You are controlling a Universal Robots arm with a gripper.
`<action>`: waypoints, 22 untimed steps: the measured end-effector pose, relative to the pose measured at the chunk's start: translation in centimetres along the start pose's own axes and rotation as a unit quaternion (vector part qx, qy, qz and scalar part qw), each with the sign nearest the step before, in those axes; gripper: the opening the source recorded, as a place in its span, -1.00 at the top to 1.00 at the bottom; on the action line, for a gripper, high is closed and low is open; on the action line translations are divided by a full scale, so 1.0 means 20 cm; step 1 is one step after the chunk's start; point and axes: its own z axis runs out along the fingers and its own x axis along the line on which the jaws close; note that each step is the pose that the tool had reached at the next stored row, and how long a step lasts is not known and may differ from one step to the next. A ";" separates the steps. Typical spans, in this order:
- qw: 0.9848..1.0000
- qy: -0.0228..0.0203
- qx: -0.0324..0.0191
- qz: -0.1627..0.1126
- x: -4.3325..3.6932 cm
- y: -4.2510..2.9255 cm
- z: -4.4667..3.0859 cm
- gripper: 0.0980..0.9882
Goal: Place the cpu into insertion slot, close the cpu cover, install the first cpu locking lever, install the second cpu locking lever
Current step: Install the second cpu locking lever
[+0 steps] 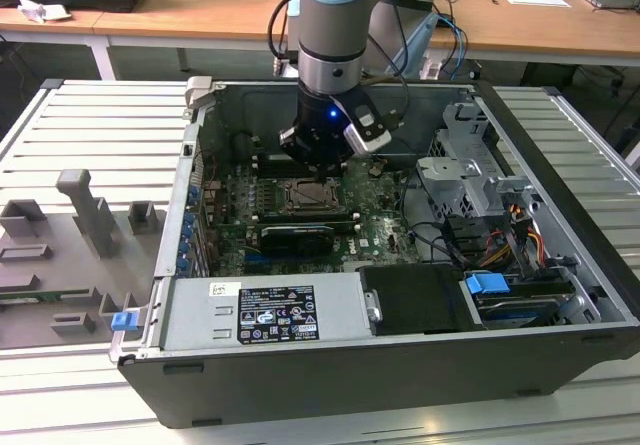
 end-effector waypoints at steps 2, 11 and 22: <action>1.000 0.000 0.000 0.000 0.002 -0.022 -0.002 0.98; 1.000 0.000 0.000 0.000 0.006 -0.067 -0.018 0.98; 1.000 0.000 -0.001 0.000 0.010 -0.140 -0.069 0.98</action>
